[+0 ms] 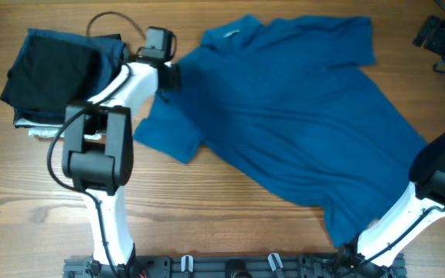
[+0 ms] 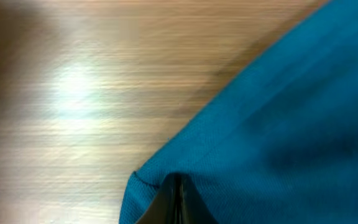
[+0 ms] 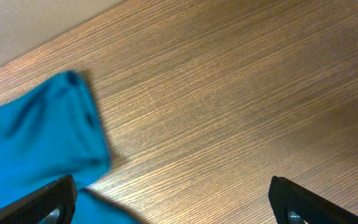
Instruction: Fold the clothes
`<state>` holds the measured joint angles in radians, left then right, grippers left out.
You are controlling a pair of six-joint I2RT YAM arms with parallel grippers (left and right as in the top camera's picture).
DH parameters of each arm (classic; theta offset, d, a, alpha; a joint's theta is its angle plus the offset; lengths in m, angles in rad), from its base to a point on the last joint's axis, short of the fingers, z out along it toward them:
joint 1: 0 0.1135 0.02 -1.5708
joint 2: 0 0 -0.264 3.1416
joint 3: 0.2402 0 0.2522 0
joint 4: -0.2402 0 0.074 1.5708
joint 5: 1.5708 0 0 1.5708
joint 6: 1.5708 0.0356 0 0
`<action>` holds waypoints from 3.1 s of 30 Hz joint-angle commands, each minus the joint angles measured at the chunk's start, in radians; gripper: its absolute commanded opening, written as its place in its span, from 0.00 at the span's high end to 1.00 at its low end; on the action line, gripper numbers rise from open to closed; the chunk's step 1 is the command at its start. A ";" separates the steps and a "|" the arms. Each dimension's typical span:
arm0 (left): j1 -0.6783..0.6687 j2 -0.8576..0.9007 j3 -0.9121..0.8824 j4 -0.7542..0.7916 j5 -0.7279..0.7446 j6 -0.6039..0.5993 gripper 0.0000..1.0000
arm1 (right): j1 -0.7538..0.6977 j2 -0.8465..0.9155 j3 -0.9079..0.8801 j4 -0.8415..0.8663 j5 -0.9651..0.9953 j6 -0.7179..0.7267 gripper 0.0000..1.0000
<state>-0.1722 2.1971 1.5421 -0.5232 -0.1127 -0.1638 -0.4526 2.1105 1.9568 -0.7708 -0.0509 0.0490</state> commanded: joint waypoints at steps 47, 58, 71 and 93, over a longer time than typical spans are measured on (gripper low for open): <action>-0.146 -0.301 -0.003 -0.167 0.131 -0.027 0.88 | -0.002 0.008 -0.001 -0.462 0.028 0.144 0.88; -0.146 -0.299 -0.007 -0.196 0.131 -0.027 0.88 | -0.017 0.009 -0.159 -0.603 0.175 0.373 0.96; -0.146 -0.299 -0.007 -0.196 0.132 -0.027 0.88 | -0.045 0.010 -0.520 -0.201 0.175 0.362 0.96; -0.146 -0.288 -0.007 -0.161 0.131 -0.027 0.90 | -0.058 0.207 -0.506 0.209 0.167 0.261 0.96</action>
<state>-0.3244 1.8885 1.5417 -0.7010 0.0063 -0.1963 -0.4999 2.1654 1.4906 -0.5869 0.2226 0.3485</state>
